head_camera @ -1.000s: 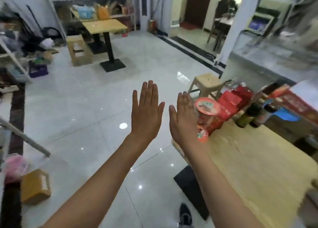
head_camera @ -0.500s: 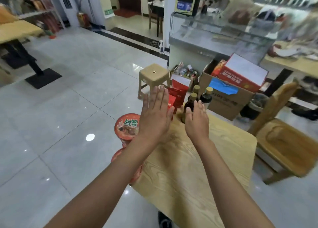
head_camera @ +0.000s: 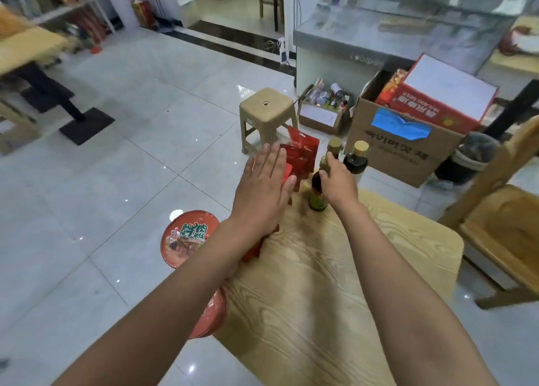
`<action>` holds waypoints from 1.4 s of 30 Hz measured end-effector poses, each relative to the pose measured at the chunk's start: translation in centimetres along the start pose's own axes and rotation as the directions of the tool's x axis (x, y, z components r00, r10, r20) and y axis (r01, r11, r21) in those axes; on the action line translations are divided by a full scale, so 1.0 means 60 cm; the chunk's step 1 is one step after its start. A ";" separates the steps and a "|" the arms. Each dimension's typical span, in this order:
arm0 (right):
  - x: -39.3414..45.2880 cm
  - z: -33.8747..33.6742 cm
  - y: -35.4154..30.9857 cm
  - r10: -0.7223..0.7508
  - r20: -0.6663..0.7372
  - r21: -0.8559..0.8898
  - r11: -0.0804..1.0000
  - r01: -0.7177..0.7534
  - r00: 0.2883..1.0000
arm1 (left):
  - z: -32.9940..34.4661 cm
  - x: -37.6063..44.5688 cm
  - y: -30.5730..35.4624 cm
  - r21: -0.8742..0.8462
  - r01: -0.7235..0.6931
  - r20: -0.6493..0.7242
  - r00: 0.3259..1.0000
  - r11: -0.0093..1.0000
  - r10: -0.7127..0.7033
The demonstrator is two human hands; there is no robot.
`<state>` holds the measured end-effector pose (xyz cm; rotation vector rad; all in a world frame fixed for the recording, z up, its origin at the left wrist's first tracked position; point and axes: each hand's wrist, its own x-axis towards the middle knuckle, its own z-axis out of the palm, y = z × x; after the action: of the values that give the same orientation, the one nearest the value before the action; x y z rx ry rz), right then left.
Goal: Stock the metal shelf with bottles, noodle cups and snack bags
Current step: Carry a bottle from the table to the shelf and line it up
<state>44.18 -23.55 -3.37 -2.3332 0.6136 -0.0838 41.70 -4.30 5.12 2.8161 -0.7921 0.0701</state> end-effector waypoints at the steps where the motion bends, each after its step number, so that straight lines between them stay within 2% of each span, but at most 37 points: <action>1: 0.002 0.000 0.005 -0.009 -0.003 0.004 1.000 0.009 1.000 | 0.000 0.001 0.002 -0.005 -0.003 0.023 1.000 1.000 0.003; 4: -0.002 -0.003 0.013 -0.014 -0.046 0.016 1.000 0.015 0.999 | -0.001 0.000 0.014 0.000 -0.039 0.081 0.996 0.999 0.039; 10: -0.055 -0.006 0.014 0.020 -0.080 0.181 0.983 -0.005 0.997 | -0.016 -0.019 0.034 -0.112 -0.021 0.076 0.997 0.993 0.030; 13: -0.090 -0.033 -0.014 -0.028 -0.164 0.226 0.972 0.066 0.986 | -0.029 -0.044 0.035 -0.122 -0.026 0.033 0.999 0.992 0.030; 15: -0.120 -0.065 -0.050 -0.083 -0.225 0.288 0.946 0.148 0.971 | -0.044 -0.066 0.033 -0.197 -0.013 0.021 1.000 0.980 0.018; 18: -0.180 -0.118 -0.124 -0.182 -0.276 0.361 0.890 0.277 0.944 | -0.086 -0.104 0.031 -0.407 0.019 -0.004 1.000 0.913 -0.023; 22: -0.285 -0.154 -0.239 -0.314 -0.323 0.398 0.811 0.430 0.892 | -0.159 -0.173 0.003 -0.657 0.034 -0.068 0.992 0.753 -0.105; 24: -0.346 -0.155 -0.302 -0.383 -0.346 0.410 0.759 0.506 0.856 | -0.187 -0.220 -0.025 -0.728 0.027 -0.079 0.989 0.685 -0.122; 27: -0.433 -0.140 -0.397 -0.469 -0.337 0.453 0.679 0.577 0.817 | -0.222 -0.297 -0.076 -0.753 0.065 -0.086 0.977 0.655 -0.195; 32: -0.592 -0.074 -0.552 -0.565 -0.290 0.599 0.523 0.607 0.772 | -0.283 -0.474 -0.199 -0.763 0.080 -0.260 0.870 0.641 -0.418; 36: -0.722 0.001 -0.666 -0.647 -0.218 0.687 0.430 0.586 0.730 | -0.326 -0.635 -0.298 -0.774 0.147 -0.305 0.767 0.616 -0.565; 42: -0.943 0.126 -0.822 -0.838 -0.095 0.772 0.280 0.571 0.538 | -0.393 -0.883 -0.431 -0.783 0.225 -0.407 0.519 0.580 -0.751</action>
<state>15.87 38.07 29.73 -1.5322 -0.6639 -0.2899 10.21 49.36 17.69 1.9213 0.2603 0.6262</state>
